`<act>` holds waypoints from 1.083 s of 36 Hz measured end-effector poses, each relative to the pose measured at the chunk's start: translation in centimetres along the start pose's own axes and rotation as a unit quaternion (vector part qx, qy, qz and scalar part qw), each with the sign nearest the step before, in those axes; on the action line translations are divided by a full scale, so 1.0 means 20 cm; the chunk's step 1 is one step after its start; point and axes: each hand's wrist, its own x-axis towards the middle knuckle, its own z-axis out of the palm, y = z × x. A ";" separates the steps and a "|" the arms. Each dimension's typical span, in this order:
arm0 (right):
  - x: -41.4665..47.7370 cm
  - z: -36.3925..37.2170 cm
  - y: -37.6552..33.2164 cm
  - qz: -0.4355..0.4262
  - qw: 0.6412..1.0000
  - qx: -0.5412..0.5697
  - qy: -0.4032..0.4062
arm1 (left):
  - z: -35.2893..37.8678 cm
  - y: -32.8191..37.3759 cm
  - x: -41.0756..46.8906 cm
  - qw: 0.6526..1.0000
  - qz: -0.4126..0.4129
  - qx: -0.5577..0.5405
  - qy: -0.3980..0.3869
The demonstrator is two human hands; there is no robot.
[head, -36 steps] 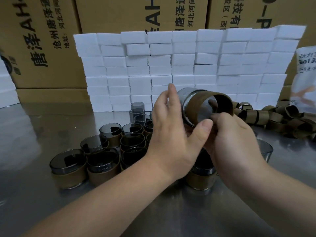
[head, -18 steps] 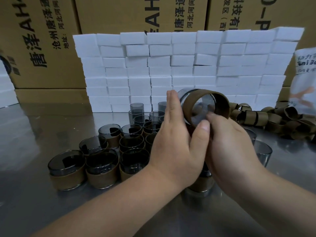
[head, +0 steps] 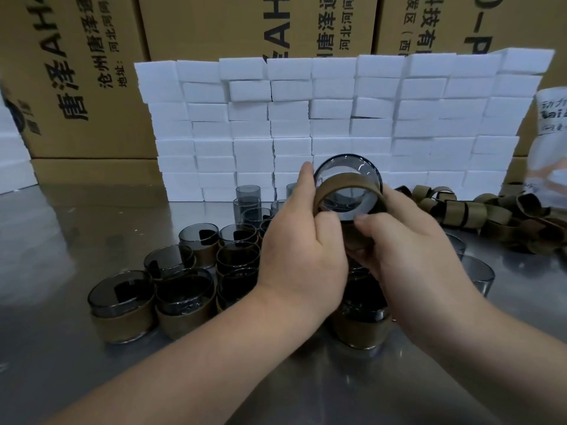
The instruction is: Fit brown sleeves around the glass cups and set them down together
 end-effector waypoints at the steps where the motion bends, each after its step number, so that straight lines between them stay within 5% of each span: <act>1: 0.00 0.00 0.00 -0.006 1.000 -0.014 0.002 | 0.00 0.00 0.00 1.000 0.003 0.001 -0.003; 18: 0.03 -0.07 -0.06 -0.024 0.994 -0.103 0.030 | -0.09 -0.04 0.13 0.987 0.130 0.089 -0.036; 39: 0.06 -0.10 -0.09 0.008 0.990 -0.129 0.050 | -0.09 -0.04 0.14 0.999 0.042 -0.010 0.013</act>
